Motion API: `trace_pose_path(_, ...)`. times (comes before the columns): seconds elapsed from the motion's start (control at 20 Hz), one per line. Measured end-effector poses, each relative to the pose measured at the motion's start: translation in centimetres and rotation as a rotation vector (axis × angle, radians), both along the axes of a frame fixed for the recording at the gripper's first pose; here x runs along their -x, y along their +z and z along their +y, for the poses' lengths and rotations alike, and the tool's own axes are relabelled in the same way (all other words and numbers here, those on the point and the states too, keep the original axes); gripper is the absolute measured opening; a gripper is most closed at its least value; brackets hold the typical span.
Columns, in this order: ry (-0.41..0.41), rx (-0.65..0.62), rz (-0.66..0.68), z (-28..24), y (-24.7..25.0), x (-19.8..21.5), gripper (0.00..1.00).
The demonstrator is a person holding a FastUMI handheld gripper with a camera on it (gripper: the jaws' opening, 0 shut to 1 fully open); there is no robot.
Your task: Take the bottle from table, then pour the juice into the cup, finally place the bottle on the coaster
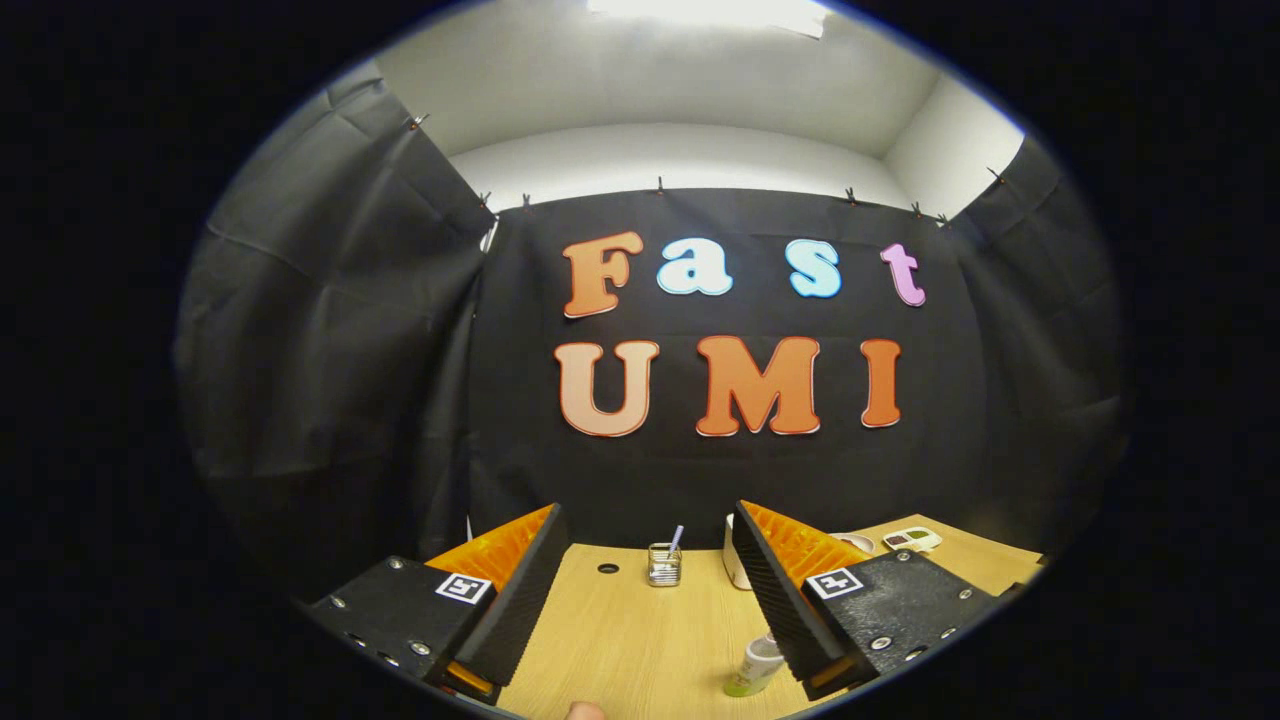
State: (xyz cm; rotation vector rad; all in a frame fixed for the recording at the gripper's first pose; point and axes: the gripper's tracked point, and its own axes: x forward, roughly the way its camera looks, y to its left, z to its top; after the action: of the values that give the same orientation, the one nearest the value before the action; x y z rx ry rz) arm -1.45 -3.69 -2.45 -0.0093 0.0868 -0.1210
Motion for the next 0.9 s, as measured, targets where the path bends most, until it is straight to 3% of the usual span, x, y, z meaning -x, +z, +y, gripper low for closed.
trace_pose_path(0.7, -0.182, -0.055, 0.234, -10.7, -14.1, 0.7, 0.99)
trace_pose_path(0.9, -0.187, -0.049, 0.319, -11.8, -19.2, 0.7, 0.99)
